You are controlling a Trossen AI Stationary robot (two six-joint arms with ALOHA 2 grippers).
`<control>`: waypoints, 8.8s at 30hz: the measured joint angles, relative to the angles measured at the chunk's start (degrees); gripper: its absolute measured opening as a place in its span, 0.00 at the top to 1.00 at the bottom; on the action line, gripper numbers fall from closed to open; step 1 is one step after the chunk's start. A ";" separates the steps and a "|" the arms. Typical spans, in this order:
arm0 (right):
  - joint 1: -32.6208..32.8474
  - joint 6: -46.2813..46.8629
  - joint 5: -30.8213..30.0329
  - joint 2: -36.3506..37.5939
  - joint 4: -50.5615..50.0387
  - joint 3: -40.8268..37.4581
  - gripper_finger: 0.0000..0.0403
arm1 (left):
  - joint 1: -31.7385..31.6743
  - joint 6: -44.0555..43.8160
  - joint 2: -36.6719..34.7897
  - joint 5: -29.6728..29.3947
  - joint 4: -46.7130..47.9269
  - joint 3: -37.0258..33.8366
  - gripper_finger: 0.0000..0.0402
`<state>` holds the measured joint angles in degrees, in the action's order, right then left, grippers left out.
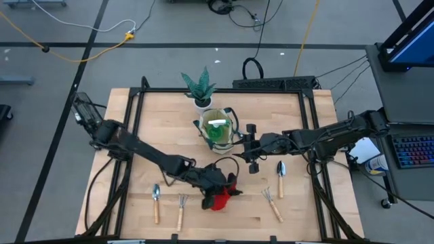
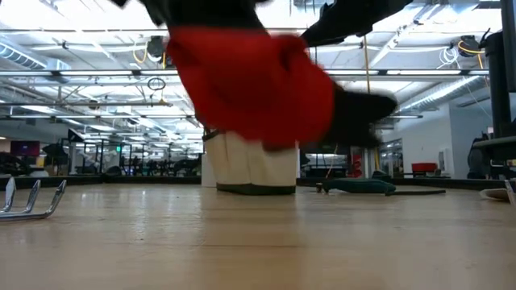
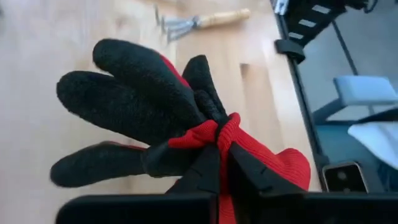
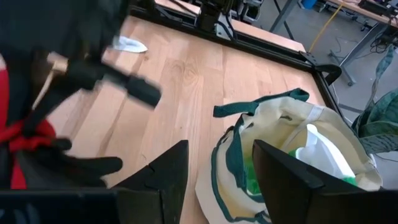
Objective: Pick & Place Garden tools in Gardening bag
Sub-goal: Put the red gloves into the gardening bag, then put the left brown trowel into the gardening bag
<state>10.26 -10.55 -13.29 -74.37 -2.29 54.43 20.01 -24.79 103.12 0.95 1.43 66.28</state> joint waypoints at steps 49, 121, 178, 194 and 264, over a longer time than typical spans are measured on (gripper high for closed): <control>-8.21 -3.85 2.98 -11.80 5.27 0.02 0.63 | -20.65 41.65 -11.09 -23.61 4.68 0.20 0.98; -8.28 -5.47 2.94 -11.76 5.44 -0.02 1.00 | -16.03 42.18 -23.58 -15.24 17.91 0.08 0.64; -7.89 -6.38 3.10 -11.74 6.79 -0.02 0.99 | -19.96 38.32 -8.37 -1.31 26.01 0.00 0.55; -7.60 -3.65 2.81 -11.44 6.67 0.00 0.75 | -14.32 34.75 -22.19 -9.44 28.65 0.15 0.57; -4.90 -5.16 2.86 -8.39 7.68 0.00 0.59 | 36.48 -104.38 -21.64 -7.28 20.73 -29.07 0.63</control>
<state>5.37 -15.70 -10.44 -82.76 5.39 54.43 56.49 -129.16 81.48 -6.33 22.16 37.21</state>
